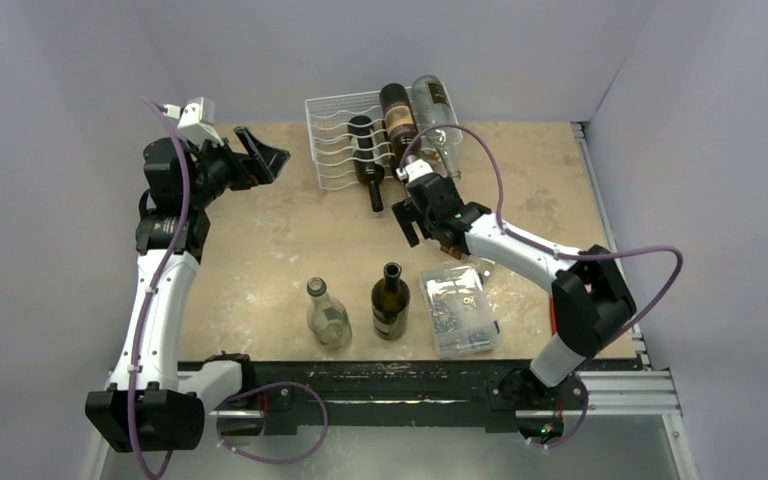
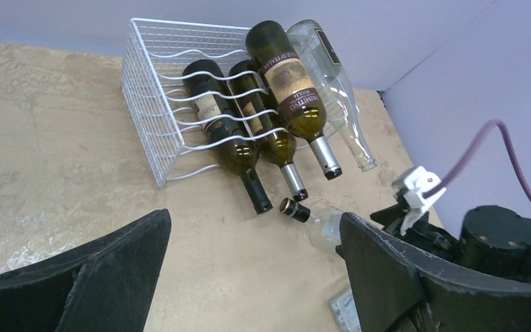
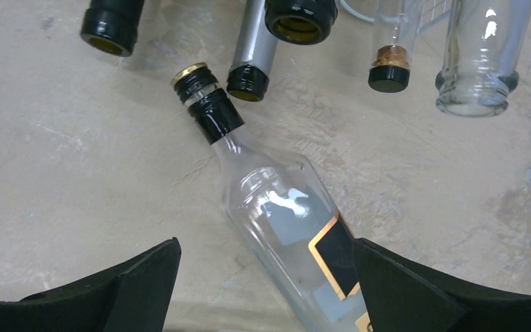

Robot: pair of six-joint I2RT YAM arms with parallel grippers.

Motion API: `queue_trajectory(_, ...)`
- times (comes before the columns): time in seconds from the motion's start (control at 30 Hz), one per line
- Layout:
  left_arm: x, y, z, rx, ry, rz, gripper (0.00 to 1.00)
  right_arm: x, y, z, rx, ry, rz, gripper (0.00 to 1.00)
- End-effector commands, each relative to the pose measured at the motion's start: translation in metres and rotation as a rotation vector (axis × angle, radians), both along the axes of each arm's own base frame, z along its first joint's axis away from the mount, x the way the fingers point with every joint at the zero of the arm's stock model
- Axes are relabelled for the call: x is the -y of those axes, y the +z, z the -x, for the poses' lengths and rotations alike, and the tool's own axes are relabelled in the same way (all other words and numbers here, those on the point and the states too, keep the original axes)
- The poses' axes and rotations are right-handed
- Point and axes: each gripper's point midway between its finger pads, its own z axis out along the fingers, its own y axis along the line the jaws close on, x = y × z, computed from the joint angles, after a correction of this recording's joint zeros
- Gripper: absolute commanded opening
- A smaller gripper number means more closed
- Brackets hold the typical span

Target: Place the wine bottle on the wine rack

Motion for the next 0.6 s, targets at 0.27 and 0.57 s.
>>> queue_trajectory(0.27,0.013,0.007,0.002,0.025,-0.048,-0.007,0.94,0.043,-0.035,-0.012,-0.118,-0.098,0.183,0.99)
queue_trajectory(0.57,0.016,0.006,0.002,0.022,-0.066,-0.007,0.95,0.022,-0.073,-0.021,-0.179,0.07,0.096,0.97)
